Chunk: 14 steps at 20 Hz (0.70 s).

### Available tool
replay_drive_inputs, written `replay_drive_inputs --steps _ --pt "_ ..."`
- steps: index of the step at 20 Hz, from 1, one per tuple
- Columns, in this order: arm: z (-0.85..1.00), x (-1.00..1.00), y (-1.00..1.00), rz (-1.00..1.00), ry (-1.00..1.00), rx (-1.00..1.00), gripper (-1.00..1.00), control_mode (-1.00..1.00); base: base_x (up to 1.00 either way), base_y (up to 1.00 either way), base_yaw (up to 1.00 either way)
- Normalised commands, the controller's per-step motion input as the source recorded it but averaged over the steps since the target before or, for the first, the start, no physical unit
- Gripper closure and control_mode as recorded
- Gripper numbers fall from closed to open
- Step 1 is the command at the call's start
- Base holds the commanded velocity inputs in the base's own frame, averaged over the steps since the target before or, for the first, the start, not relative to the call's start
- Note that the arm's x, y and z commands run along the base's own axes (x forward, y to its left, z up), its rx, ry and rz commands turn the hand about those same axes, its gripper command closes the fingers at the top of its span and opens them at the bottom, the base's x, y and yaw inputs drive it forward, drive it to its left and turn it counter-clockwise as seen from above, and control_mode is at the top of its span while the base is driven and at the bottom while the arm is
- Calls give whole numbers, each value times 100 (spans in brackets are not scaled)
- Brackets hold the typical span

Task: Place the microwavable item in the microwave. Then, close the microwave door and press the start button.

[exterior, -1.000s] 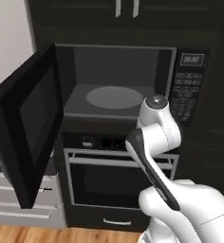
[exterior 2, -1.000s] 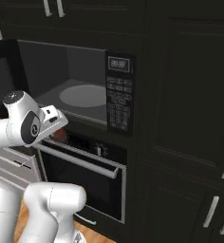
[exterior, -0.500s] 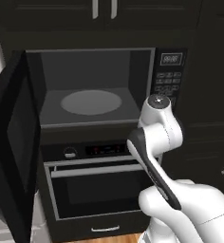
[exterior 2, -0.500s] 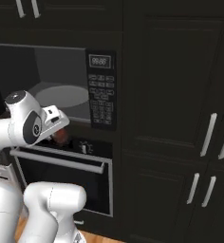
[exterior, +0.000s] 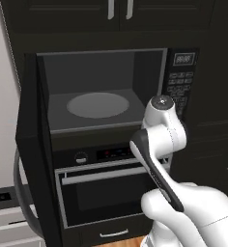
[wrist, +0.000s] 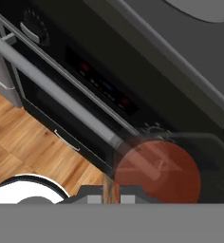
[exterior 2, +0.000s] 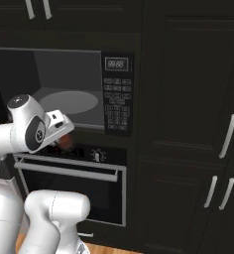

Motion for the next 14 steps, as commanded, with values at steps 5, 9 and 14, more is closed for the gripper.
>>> replay_drive_inputs --steps 5,9,14 --pt "0 0 0 0 0 0 100 100 7 0 0" --pt "0 0 0 0 0 0 100 100 10 0 0" --pt "0 0 0 0 0 0 100 100 7 0 0"
